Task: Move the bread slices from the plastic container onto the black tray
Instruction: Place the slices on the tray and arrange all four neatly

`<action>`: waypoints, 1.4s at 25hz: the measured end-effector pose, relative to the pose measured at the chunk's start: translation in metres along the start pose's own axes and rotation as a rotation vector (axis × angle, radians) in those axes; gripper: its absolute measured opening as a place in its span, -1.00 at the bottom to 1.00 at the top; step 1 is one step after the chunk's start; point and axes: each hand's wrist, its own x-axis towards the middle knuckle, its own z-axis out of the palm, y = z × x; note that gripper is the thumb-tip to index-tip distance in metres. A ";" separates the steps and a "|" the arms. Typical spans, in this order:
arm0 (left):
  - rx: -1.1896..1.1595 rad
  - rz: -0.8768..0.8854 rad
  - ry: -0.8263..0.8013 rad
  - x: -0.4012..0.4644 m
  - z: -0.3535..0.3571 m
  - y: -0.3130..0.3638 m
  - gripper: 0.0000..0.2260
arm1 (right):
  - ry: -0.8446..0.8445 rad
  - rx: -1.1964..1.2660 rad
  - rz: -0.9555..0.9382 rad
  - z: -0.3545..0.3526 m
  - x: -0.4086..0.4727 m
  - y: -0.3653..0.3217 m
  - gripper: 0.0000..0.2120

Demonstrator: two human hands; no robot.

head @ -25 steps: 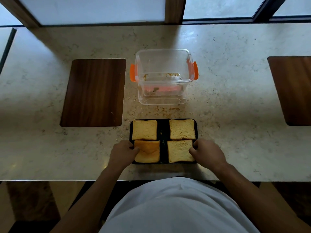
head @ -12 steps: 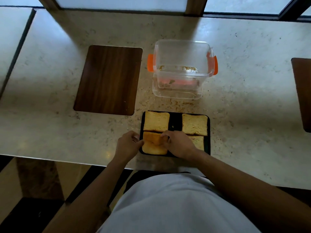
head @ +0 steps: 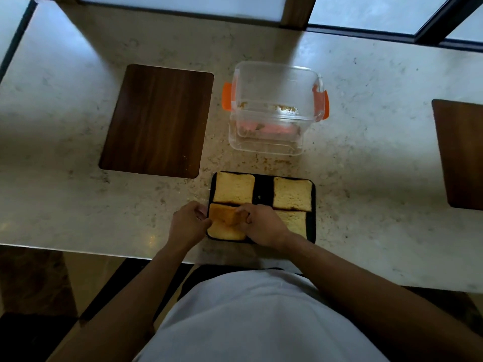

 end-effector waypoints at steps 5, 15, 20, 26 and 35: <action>-0.023 0.000 -0.018 0.007 -0.006 0.005 -0.90 | 0.038 0.049 0.056 -0.009 0.003 0.003 -0.80; -0.072 0.017 -0.008 0.059 -0.013 0.047 -0.72 | 0.331 0.063 0.183 -0.017 0.051 0.001 -0.80; -0.065 0.018 -0.038 0.068 -0.013 0.045 -0.72 | 0.353 0.076 0.199 -0.012 0.053 -0.001 -0.78; -0.055 0.043 -0.068 0.070 -0.014 0.042 -0.80 | 0.356 0.061 0.196 -0.011 0.055 -0.005 -0.79; 0.165 0.330 0.087 0.058 -0.008 0.081 -0.77 | 0.489 0.111 0.166 -0.036 0.037 0.008 -0.88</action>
